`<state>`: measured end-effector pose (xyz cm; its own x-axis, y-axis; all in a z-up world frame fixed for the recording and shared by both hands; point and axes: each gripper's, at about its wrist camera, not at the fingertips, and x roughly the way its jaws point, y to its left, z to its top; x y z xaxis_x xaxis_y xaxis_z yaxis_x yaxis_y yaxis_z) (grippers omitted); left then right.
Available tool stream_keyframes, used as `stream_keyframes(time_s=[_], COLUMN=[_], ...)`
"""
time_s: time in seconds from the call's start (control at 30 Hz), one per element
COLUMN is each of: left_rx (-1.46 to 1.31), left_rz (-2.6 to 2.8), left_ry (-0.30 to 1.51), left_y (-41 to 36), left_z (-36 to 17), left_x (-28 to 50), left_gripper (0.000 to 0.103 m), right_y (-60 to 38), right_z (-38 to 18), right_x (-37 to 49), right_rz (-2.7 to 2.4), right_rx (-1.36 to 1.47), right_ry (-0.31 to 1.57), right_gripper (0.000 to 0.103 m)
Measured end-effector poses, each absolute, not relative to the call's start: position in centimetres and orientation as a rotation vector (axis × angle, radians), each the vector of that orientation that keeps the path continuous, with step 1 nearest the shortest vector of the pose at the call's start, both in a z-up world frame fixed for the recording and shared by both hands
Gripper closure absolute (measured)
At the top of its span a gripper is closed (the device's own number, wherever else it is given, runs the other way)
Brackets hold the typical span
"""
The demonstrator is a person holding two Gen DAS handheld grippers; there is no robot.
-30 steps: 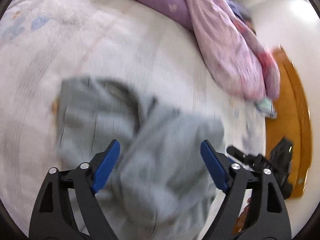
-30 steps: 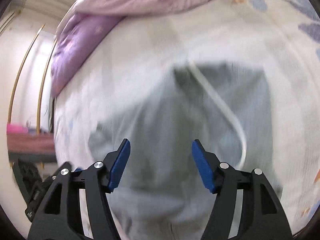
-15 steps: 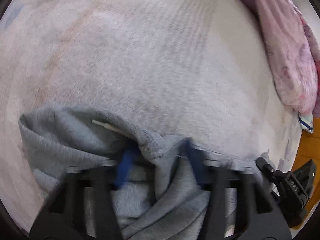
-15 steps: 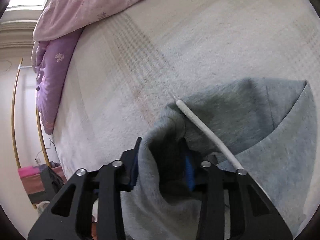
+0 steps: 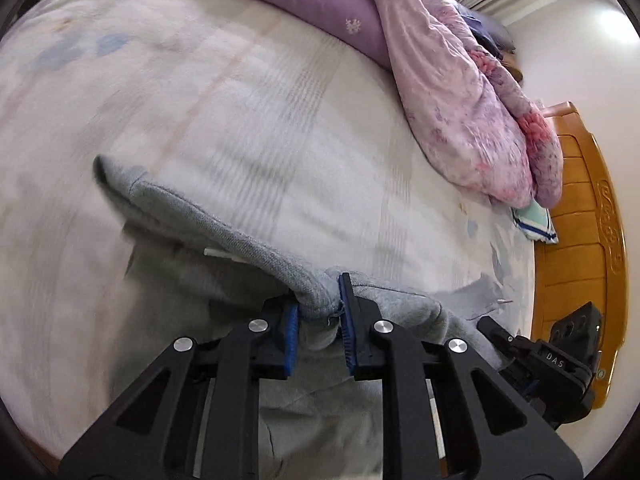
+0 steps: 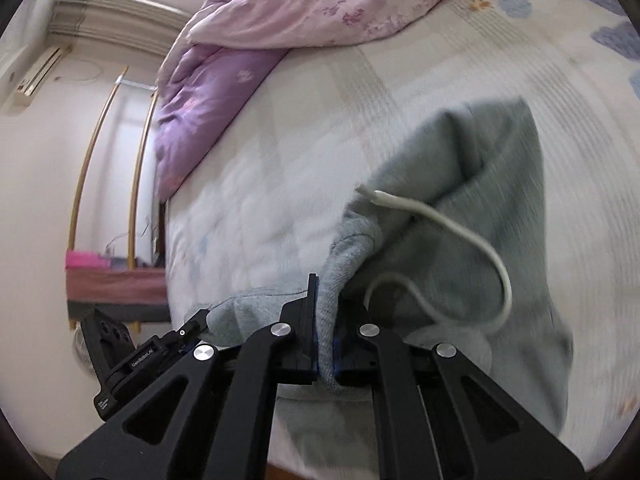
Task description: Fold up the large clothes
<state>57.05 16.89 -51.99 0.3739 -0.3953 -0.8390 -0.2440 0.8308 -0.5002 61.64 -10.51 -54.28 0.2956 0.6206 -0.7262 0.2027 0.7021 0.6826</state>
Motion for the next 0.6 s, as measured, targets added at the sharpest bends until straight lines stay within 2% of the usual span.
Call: stream_keyframes(time_s=[0.17, 0.33, 0.5, 0.57, 0.6], left_rx=[-0.667, -0.689, -0.678, -0.674, -0.656], left_rz=[-0.055, -0.026, -0.04, -0.041, -0.038], left_ry=[1.224, 1.304, 1.393, 1.427, 1.441], left_y=[17.5, 17.9, 18.4, 18.5, 18.5], left_z=[-51.9, -55.9, -61.2, -62.9, -63.7], left_x=[47.4, 40.9, 37.4, 36.3, 35.9], left_gripper=[0.085, 0.085, 0.085, 0.082, 0.074], right_y=[-11.0, -10.7, -10.2, -9.9, -9.9], right_z=[-54.0, -56.1, -61.5, -63.5, -64.3], right_x=[54.0, 46.9, 40.1, 38.5, 37.9], right_rz=[0.342, 0.288, 0.142, 0.082, 0.042], right_rx=[0.775, 0.774, 0.877, 0.867, 0.849], right_ry=[1.352, 1.427, 1.457, 1.445, 1.448], right_gripper=[0.099, 0.099, 0.098, 0.096, 0.088])
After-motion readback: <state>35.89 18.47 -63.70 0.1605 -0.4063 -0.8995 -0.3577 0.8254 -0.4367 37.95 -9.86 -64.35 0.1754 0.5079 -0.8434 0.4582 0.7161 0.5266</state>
